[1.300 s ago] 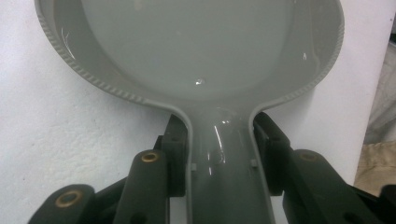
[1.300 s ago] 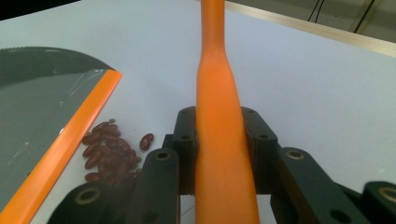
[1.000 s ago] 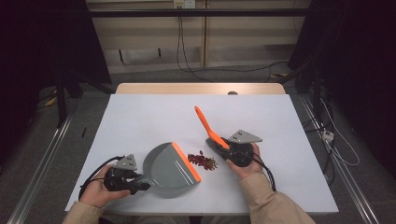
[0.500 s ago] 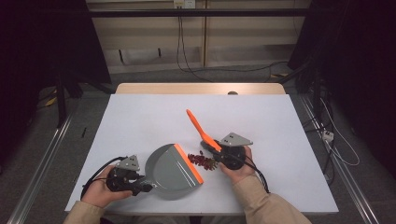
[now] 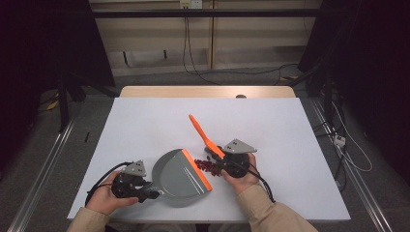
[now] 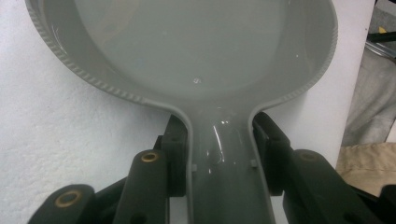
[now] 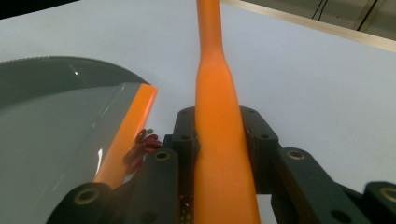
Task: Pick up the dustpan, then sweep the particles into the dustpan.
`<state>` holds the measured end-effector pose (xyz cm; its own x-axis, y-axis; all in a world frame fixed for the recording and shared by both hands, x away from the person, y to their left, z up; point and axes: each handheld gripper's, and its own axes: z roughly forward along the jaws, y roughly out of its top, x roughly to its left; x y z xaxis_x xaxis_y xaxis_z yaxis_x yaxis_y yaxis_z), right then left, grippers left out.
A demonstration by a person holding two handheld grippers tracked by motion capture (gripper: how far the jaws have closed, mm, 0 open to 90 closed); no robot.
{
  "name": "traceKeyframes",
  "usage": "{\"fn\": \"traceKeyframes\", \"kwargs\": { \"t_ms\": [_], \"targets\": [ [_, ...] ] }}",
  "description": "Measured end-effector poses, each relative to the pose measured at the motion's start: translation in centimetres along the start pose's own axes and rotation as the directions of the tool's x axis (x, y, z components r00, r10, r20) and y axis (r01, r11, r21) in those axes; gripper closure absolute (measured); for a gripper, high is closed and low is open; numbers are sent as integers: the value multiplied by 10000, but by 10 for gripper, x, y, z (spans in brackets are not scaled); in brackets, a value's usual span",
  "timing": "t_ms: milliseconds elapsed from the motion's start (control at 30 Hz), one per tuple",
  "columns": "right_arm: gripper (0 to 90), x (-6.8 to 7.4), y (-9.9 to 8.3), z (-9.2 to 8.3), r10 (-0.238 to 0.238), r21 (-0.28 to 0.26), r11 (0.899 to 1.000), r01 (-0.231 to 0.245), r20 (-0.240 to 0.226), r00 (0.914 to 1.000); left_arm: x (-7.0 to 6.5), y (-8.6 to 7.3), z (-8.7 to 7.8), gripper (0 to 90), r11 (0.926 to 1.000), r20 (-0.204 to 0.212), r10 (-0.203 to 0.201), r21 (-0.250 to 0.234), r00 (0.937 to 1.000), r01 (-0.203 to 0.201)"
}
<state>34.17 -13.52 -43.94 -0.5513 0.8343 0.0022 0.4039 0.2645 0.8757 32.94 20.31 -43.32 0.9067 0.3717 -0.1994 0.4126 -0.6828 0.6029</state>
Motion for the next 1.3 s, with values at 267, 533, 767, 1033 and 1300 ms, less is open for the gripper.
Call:
{"fn": "traceKeyframes", "kwargs": {
  "t_ms": [267, 533, 767, 1033, 1300],
  "targets": [
    [706, 0, -1, 0, 25, -81, 10000, -25, 18, 10000, 0, 2, 1, 634, 10000, 73, -38, -27, 10000, 38],
    [705, 1, -1, 0, 80, -91, 9999, -80, 16, 10000, 0, 2, 2, 634, 9998, 94, -171, -55, 9998, 171],
    [704, 4, -1, 0, 163, -50, 9999, -163, 66, 9998, -1, 4, 3, 634, 9999, 112, -129, -8, 9999, 129],
    [701, 12, 0, 3, 210, -16, 9998, -210, 29, 9998, -2, 5, 5, 635, 9997, 118, -236, -70, 9997, 237],
    [696, 23, 2, 8, 518, -61, 9986, -519, -96, 9986, -2, 6, 6, 634, 9996, 163, -265, -81, 9995, 266]
  ]
}}
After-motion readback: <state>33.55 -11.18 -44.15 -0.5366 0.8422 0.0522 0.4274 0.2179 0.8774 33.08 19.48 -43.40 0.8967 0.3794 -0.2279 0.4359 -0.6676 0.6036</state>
